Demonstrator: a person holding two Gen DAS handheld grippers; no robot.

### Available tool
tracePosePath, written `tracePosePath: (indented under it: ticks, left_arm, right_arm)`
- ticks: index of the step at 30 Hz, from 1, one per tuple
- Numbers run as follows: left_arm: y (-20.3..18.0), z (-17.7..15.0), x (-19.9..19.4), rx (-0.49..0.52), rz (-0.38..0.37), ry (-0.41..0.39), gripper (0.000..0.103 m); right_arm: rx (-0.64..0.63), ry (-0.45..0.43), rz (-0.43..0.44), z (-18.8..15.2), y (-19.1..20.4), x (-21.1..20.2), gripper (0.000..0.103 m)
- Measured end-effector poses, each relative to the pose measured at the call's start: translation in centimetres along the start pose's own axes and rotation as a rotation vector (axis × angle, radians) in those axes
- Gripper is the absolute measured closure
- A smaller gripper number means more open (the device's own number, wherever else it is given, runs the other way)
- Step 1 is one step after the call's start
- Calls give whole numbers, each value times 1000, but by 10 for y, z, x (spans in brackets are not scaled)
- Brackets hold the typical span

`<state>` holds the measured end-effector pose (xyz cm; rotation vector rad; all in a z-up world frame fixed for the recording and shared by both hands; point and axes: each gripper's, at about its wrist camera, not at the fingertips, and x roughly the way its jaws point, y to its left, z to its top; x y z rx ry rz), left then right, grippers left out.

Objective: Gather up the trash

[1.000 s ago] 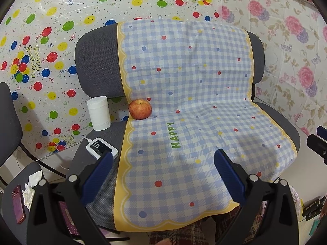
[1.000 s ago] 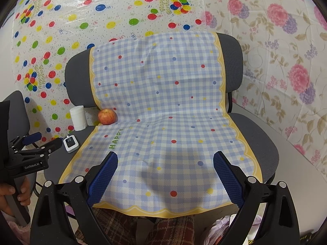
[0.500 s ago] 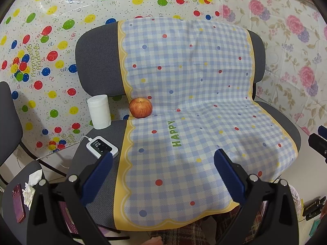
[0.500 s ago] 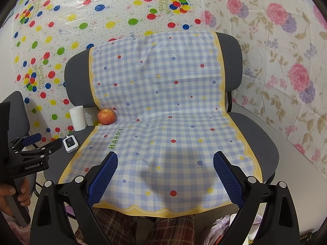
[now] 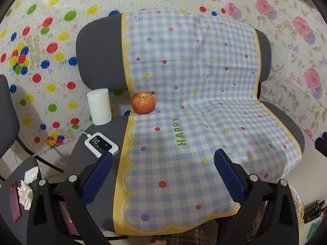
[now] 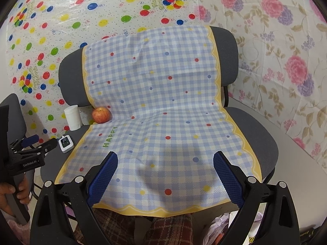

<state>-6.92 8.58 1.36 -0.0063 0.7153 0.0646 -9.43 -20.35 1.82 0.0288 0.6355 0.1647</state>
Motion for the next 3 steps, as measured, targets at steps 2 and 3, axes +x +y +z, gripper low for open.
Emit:
tracePosePath:
  ticks: [2,3]
  left_arm:
    - [6,0,12,-25,-2,23,7]
    - [11,-1,21,-42,-3,36,7]
  right_arm:
    - [14,17,-11,-1,-7,10,9]
    - [19,26,-19,-1,-11,15,9]
